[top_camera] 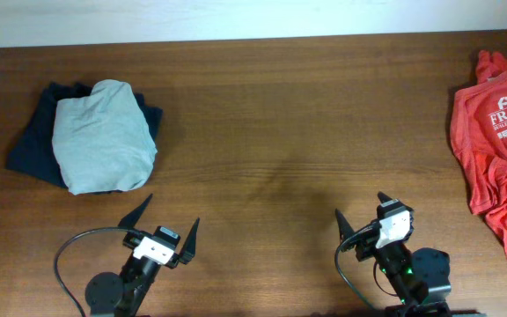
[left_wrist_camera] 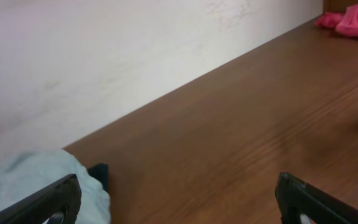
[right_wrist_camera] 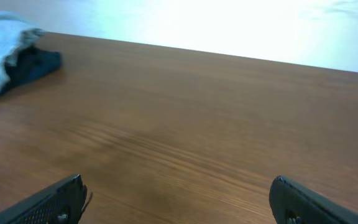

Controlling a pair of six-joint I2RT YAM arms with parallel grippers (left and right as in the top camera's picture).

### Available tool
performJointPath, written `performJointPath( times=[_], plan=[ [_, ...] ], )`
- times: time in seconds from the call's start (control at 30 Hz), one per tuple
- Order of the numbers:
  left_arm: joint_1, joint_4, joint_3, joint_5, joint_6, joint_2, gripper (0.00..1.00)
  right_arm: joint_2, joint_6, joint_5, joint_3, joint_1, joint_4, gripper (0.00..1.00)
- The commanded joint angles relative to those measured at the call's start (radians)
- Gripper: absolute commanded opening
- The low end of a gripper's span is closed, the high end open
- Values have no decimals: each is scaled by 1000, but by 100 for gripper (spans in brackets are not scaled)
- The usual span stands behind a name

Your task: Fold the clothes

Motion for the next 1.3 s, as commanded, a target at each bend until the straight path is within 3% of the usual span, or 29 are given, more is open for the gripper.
performJointPath(
  times=[0.0,0.1,0.27,0.43,0.57,0.87,1.03,1.27],
  plan=[
    [-6,3,-4,13,-124,17,99,-9,80,-79,15,8,28,99],
    [-6,-31,29,-17,-230,46,99,-7,116,-79,60,8,30,99],
    [-6,-79,172,-21,-235,158,99,43,116,5,173,8,21,99],
    [-6,-144,420,-21,-235,376,99,229,116,113,351,8,-101,99],
    [-6,-304,684,-20,-234,618,99,464,116,114,540,8,-251,99],
    [-6,-821,1309,-20,-231,1141,99,1034,104,80,1146,8,-736,99],
    [-7,-863,1337,3,-238,1238,99,1203,156,83,1278,-15,-858,99],
    [-7,-913,1337,-10,-238,1301,99,1392,329,142,1336,-322,-839,99]
  ],
)
